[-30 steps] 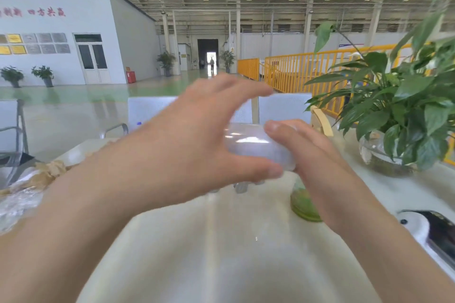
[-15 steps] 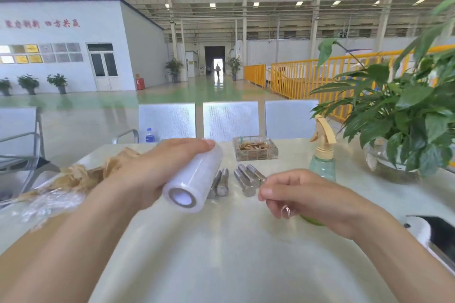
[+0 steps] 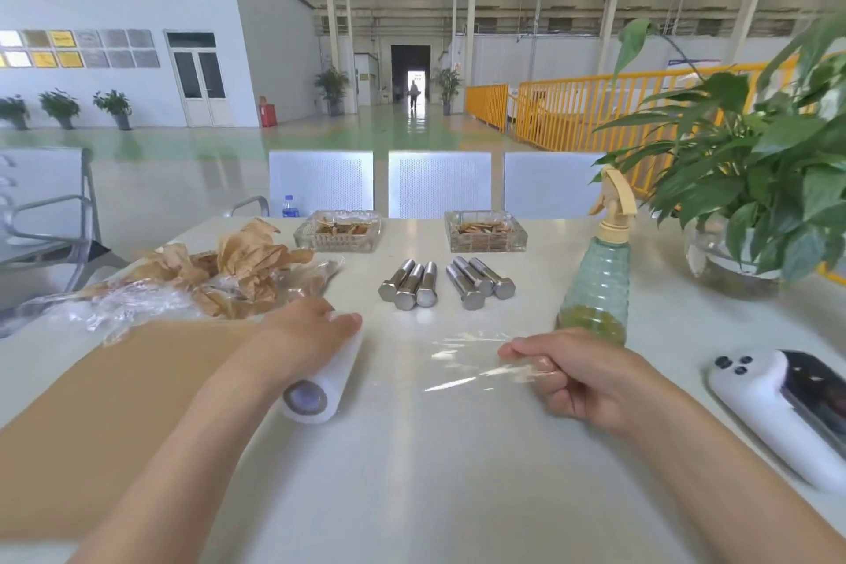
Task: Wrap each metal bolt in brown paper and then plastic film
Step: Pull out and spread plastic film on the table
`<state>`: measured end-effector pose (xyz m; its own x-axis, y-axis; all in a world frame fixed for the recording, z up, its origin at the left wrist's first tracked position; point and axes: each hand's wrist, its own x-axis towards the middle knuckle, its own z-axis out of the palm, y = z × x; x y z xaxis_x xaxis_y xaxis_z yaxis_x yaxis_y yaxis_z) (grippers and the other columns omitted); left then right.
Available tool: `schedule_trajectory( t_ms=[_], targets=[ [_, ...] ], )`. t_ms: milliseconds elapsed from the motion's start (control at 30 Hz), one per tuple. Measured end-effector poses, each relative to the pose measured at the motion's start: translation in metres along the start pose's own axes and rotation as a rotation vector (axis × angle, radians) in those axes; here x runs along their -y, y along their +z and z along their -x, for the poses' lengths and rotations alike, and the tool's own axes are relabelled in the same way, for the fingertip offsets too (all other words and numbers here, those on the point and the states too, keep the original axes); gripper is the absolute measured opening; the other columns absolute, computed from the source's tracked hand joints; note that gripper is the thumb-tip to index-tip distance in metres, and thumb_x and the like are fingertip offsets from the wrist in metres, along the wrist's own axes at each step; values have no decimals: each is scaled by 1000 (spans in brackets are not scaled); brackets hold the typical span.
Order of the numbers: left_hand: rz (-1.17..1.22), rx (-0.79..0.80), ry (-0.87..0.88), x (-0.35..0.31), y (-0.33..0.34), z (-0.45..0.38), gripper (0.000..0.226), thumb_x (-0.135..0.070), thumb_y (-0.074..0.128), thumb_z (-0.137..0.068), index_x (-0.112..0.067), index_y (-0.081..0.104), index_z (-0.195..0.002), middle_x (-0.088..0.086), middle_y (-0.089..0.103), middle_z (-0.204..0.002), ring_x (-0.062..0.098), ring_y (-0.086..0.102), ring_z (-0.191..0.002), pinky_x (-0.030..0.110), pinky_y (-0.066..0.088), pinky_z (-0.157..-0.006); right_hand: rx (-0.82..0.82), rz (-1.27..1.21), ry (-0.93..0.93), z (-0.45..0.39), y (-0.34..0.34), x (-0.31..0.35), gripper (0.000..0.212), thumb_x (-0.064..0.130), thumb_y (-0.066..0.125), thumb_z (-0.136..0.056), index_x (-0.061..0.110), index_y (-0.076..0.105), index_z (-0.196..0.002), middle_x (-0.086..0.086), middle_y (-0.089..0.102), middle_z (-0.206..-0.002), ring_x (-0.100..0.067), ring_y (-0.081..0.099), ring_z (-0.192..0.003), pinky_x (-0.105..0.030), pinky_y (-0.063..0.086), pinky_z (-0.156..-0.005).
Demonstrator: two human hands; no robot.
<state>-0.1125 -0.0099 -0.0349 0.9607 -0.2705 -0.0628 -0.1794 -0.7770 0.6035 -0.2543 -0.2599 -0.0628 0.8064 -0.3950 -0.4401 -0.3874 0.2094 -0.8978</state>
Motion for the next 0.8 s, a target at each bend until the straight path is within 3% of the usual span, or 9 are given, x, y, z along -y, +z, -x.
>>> schedule_trajectory(
  t_ms=[133, 233, 367, 433, 500, 600, 700, 733, 800],
  targets=[
    [-111, -34, 4, 0, 2, 3, 39, -49, 48, -100, -20, 61, -124, 8, 61, -117, 28, 51, -107, 32, 37, -85, -71, 47, -46, 3, 6, -9, 18, 21, 63, -96, 10, 73, -85, 7, 37, -48, -5, 30, -33, -13, 22, -34],
    [18, -33, 29, 8, 2, 3, 38, -38, 45, -105, -13, 62, -128, 14, 62, -123, 34, 56, -111, 37, 43, -89, -146, 94, -117, 6, 6, -17, 21, 24, 61, -98, 10, 71, -84, 7, 38, -46, -6, 29, -33, -14, 19, -35],
    [0, -38, 56, 22, -10, 0, 30, -34, 43, -105, -35, 65, -125, -3, 66, -121, 23, 61, -107, 32, 45, -86, -223, 206, -207, 10, 4, -19, 22, 24, 62, -96, 11, 71, -81, 8, 37, -39, -8, 29, -31, -14, 18, -37],
    [-29, -75, 56, 29, -18, -4, 36, -20, 42, -103, -36, 69, -120, 1, 67, -131, 28, 63, -113, 33, 49, -95, -273, 253, -241, 10, 1, -20, 24, 25, 63, -95, 12, 72, -77, 8, 36, -37, -9, 28, -30, -14, 18, -38],
    [-67, -168, 46, 33, -23, -3, 46, -11, 39, -98, -37, 72, -115, 3, 67, -133, 31, 64, -109, 34, 50, -87, -321, 329, -272, 8, -2, -21, 25, 29, 64, -92, 13, 73, -74, 9, 38, -36, -10, 30, -29, -16, 21, -36],
    [-192, -274, 134, 27, -15, 5, 34, -26, 41, -98, -47, 66, -107, 3, 68, -128, 31, 68, -101, 35, 48, -81, -348, 368, -305, 4, -2, -22, 23, 30, 66, -89, 14, 74, -74, 7, 42, -37, -12, 32, -30, -15, 22, -35],
    [-344, -122, 159, 15, 5, 22, 40, -55, 45, -96, -51, 51, -135, -2, 52, -145, 25, 66, -115, 40, 51, -95, -360, 383, -299, 2, -5, -21, 24, 29, 66, -89, 14, 74, -72, 6, 43, -38, -13, 33, -30, -15, 22, -34],
    [-406, -91, 149, 16, 7, 23, 48, -56, 46, -96, -50, 44, -143, -4, 44, -153, 27, 58, -127, 43, 48, -102, -367, 405, -290, 3, -7, -21, 24, 29, 66, -89, 14, 74, -71, 7, 43, -37, -13, 34, -31, -15, 24, -35],
    [-413, -84, 123, 18, 0, 21, 53, -48, 46, -98, -45, 38, -150, -4, 38, -158, 32, 58, -125, 46, 49, -104, -393, 479, -276, 4, -9, -21, 24, 27, 68, -88, 15, 76, -69, 7, 45, -36, -16, 40, -38, -19, 29, -41]
  ],
)
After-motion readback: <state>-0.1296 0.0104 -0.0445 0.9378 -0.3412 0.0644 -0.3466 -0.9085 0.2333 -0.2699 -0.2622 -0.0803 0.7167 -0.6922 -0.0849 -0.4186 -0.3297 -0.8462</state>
